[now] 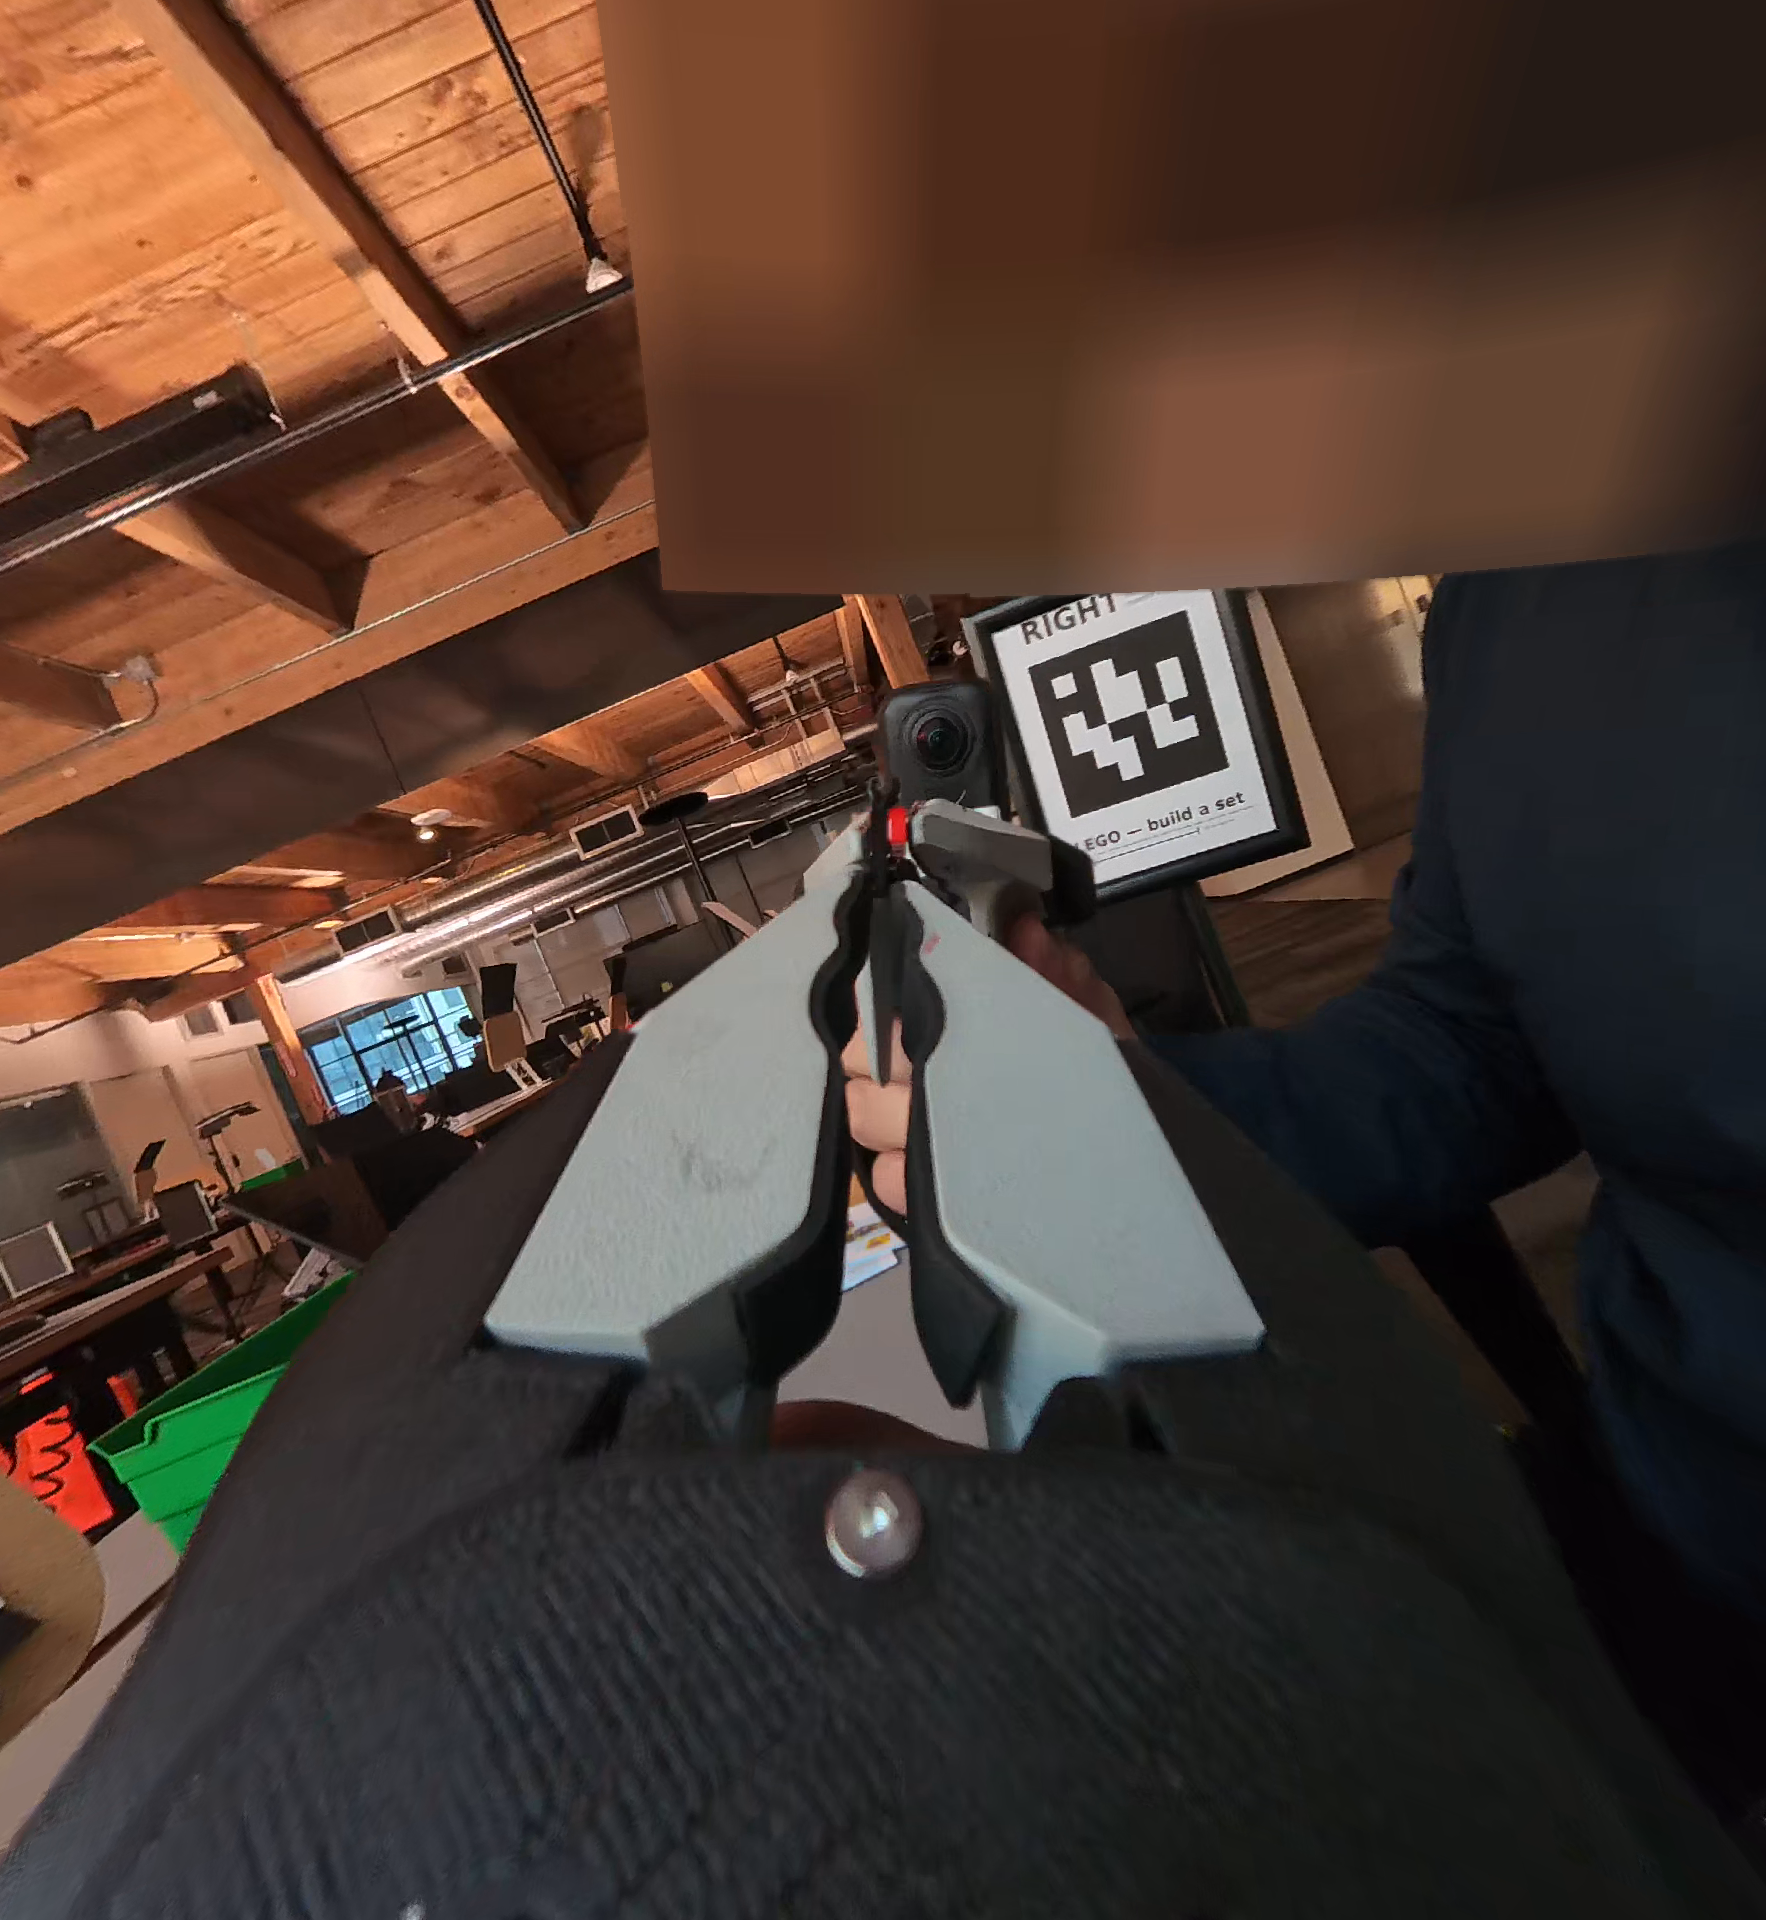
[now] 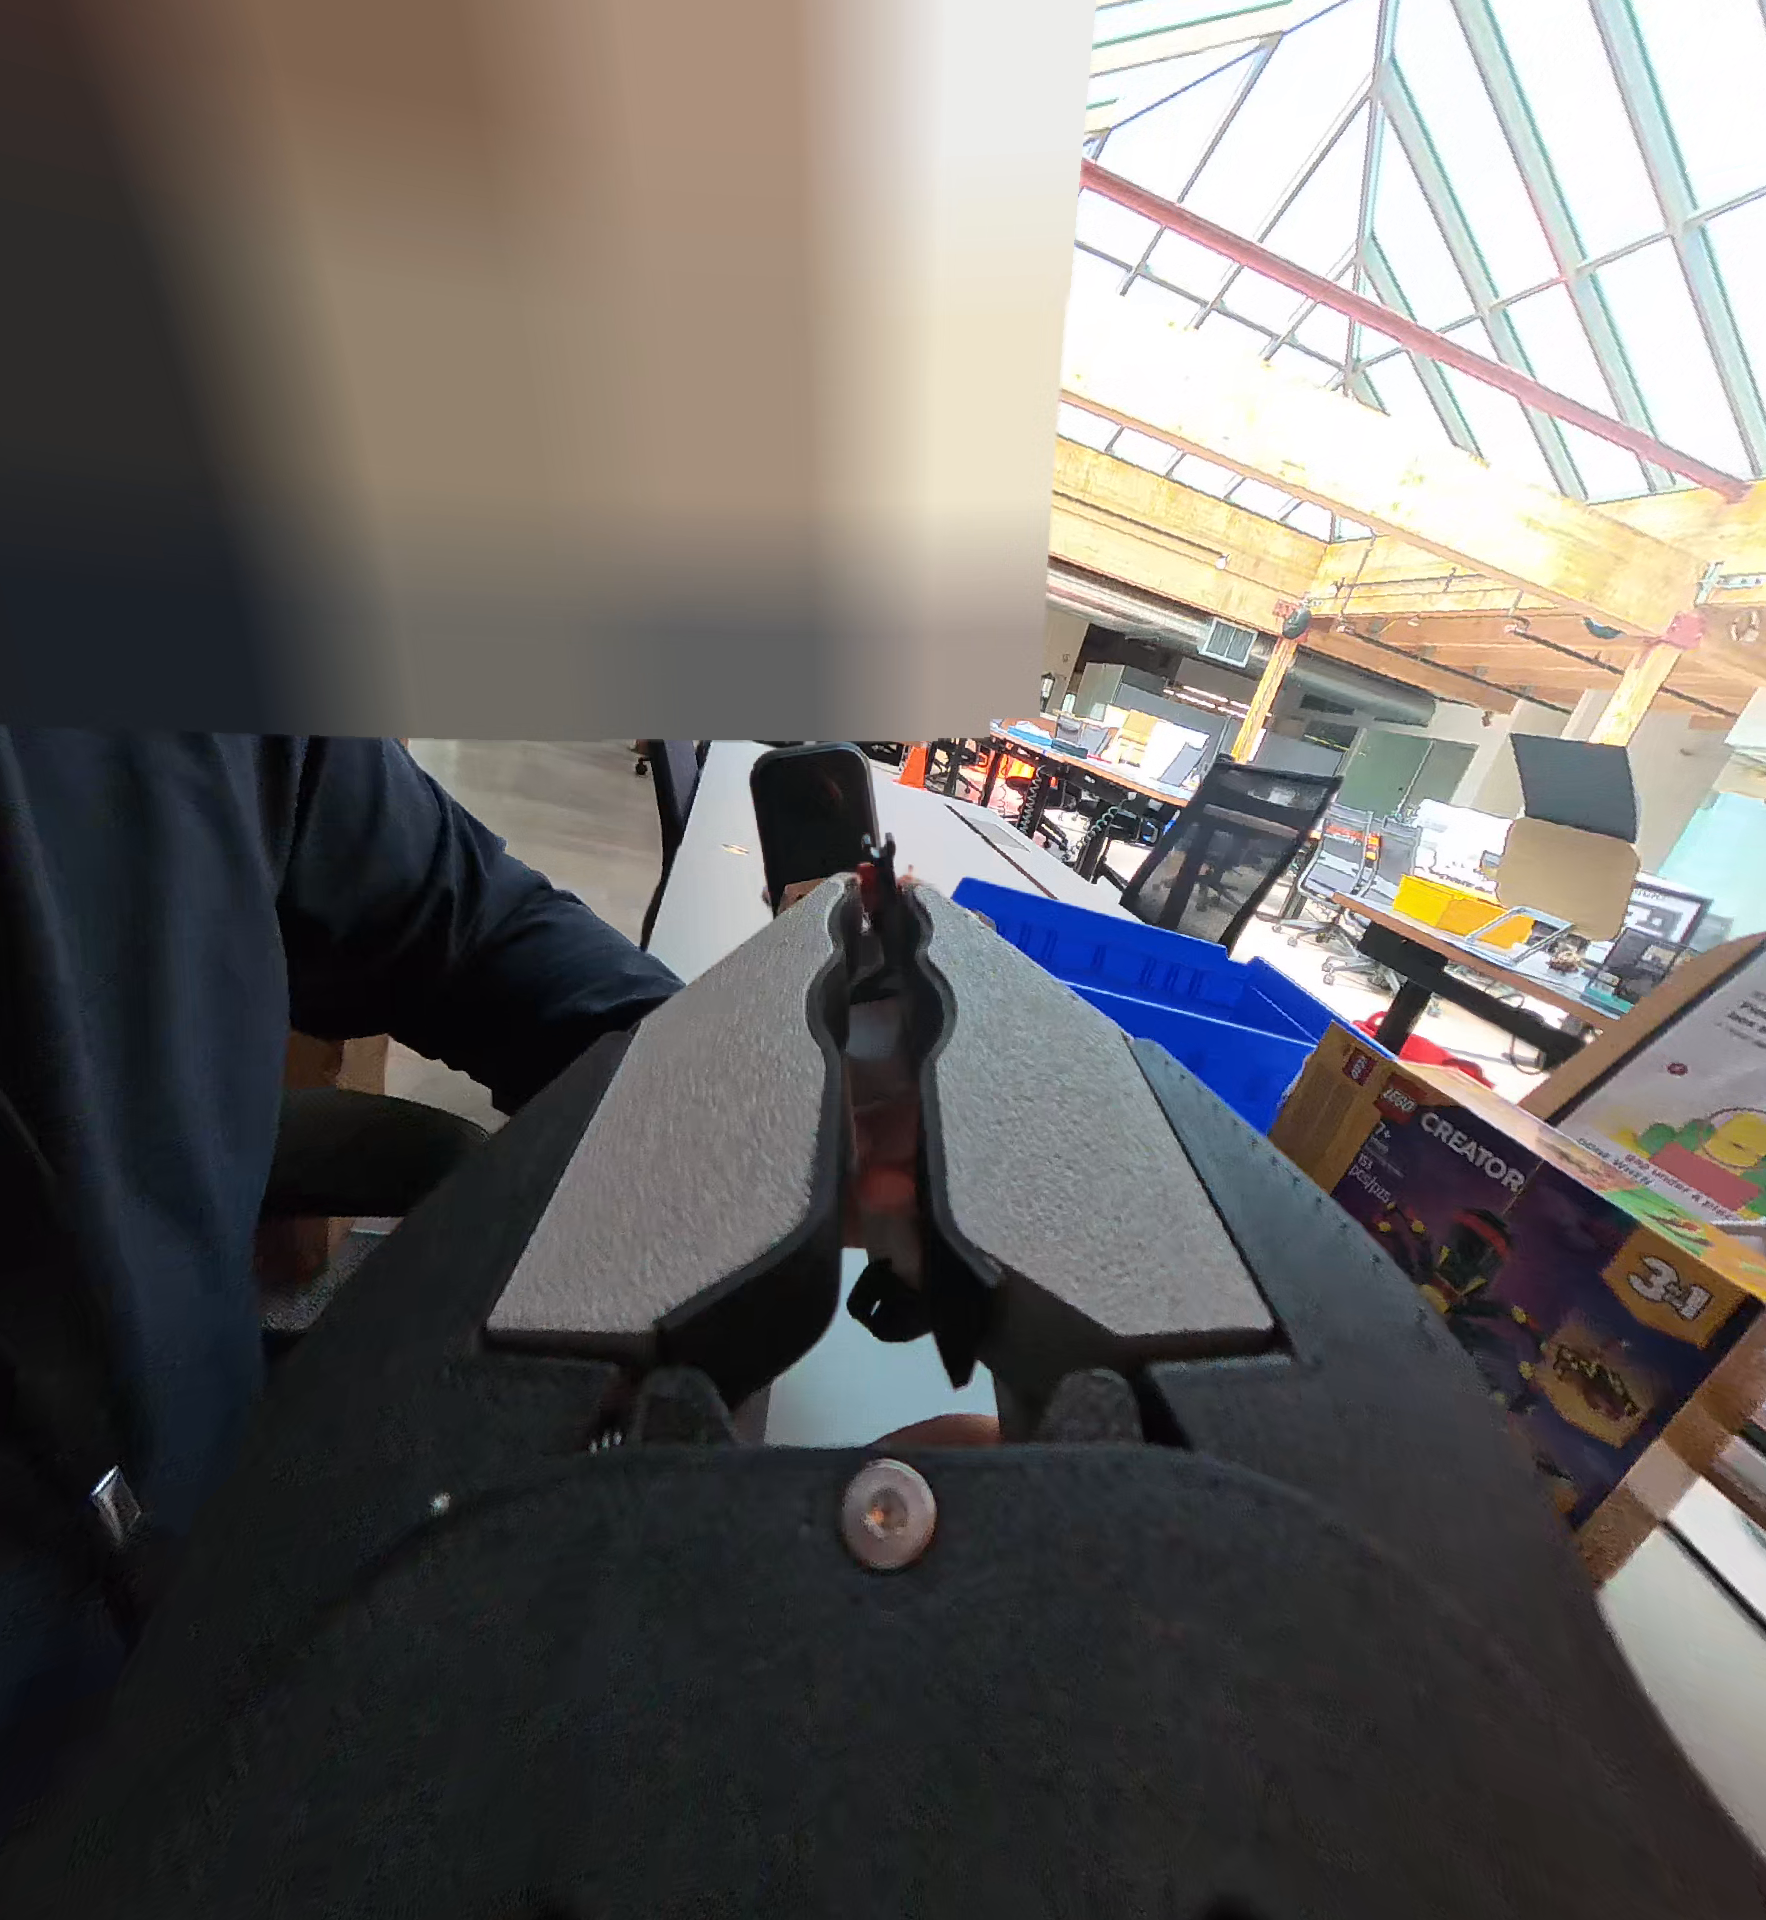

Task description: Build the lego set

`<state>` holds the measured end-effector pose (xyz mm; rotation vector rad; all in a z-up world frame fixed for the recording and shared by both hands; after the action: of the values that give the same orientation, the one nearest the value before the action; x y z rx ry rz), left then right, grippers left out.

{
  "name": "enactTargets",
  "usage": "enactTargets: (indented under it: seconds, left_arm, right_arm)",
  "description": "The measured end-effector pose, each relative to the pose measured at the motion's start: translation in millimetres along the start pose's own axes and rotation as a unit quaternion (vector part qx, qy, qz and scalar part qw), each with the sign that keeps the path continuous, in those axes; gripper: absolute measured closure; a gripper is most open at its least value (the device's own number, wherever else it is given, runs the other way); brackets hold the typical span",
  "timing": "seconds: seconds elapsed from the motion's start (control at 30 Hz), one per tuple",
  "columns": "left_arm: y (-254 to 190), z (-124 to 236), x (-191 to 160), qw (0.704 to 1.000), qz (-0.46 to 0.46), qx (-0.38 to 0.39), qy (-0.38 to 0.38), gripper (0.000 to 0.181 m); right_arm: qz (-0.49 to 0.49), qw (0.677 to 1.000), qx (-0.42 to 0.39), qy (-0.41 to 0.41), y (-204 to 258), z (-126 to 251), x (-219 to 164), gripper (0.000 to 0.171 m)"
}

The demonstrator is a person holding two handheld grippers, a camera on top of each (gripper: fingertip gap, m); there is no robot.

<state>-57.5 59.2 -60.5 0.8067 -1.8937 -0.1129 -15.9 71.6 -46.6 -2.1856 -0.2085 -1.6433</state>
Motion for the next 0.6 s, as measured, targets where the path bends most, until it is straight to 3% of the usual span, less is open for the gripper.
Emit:
enactTargets:
  seconds: [0.33, 0.6]
  left_arm:
    - [-12.3, 0.7, 8.2, 0.999, -0.008, -0.044, -0.018, 0.18]
    - [-11.7, 1.7, 3.0, 0.999, 0.008, -0.053, -0.009, 0.18]
  right_arm:
    - [0.058, 0.997, 0.022, 0.039, 16.7, -7.1, 6.5, 0.169]
    - [0.039, 0.997, 0.01, 0.062, 14.9, -5.6, 2.7, 0.169]
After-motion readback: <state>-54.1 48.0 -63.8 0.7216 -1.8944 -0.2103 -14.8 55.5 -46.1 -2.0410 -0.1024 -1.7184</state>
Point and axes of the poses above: each gripper's, where its closed fingertips meet, z back along the fingers, x out of its top, y = z × x across the jaws, the point moved 3 cm from there along z, back along the fingers, and after that the axes turned 3 degrees about -z, right-handed, at the moved point
